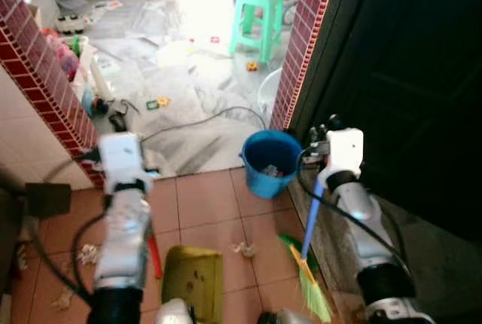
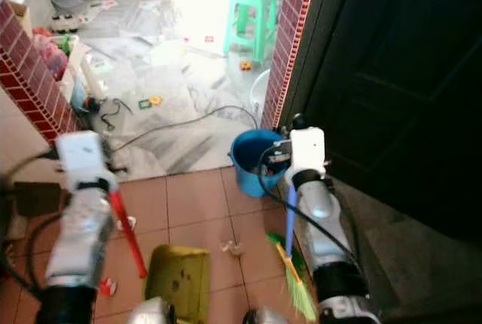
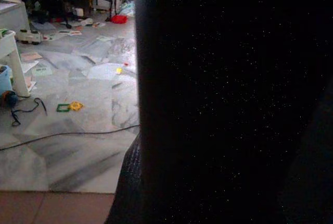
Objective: Sweep floor
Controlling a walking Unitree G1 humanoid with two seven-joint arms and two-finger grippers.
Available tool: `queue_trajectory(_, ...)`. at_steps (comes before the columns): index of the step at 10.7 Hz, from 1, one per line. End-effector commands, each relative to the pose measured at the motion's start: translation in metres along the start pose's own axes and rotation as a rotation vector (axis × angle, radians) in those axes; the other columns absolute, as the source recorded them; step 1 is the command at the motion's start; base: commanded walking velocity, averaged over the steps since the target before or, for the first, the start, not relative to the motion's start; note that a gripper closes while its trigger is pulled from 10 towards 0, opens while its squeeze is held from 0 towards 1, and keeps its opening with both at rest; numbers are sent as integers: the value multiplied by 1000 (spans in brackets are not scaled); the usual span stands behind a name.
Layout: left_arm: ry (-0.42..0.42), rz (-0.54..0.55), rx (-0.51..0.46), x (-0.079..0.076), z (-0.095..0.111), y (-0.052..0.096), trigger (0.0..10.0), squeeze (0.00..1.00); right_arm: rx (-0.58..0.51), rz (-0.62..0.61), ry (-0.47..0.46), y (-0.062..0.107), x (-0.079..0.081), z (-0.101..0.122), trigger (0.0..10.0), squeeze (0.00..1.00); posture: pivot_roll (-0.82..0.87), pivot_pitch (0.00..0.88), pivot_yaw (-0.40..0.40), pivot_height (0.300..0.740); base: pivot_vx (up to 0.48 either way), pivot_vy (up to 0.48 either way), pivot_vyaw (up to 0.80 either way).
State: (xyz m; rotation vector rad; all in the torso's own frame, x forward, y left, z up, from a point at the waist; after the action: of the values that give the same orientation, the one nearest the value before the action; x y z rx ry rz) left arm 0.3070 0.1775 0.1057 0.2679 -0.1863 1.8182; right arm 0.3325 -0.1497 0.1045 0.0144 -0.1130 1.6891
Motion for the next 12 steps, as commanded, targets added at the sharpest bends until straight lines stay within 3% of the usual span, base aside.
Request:
queue_trajectory(1,3,-18,-37,-2,6,-4,10000,0,-44,7,-11,-3,4,7,10000,0,-20,0,-22,740,0,0,0)
queue_trajectory(4,-28,-24,-67,-1,-1,-8,10000,0,-94,-32,11,-9,0,19,10000,0,-28,0,-2,740,0,0,0)
queue_trajectory(6,-5,-25,-70,-5,-2,-14,10000,0,-109,-27,-19,-12,2,23,10000,0,-32,0,-2,740,0,0,0)
queue_trajectory(7,-2,-23,-121,-9,5,-19,10000,0,-112,-27,-23,-12,4,24,10000,0,-34,0,-5,740,0,0,0)
queue_trajectory(9,37,37,-178,-8,15,-29,10000,0,-109,-25,-23,-9,4,22,10000,0,-45,0,-6,740,0,0,0)
queue_trajectory(12,-15,172,-154,0,7,-36,10000,0,-110,-22,-16,-8,1,24,10000,0,-70,0,-6,740,0,0,0)
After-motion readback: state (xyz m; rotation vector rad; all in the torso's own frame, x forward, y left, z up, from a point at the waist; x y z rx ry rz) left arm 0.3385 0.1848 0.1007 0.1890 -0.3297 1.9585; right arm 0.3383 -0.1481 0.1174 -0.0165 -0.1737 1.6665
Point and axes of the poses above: a point about 5 cm out from each wrist's last joint towards the gripper, its own y axis pointing back from the gripper into the wrist, its own z axis along the axis of the wrist's last joint, x = y × z, the point moved 2 cm from there along -y, pointing out of the wrist towards the gripper, and after that the axes turned 11 degrees about -y, right-handed, at the moved point
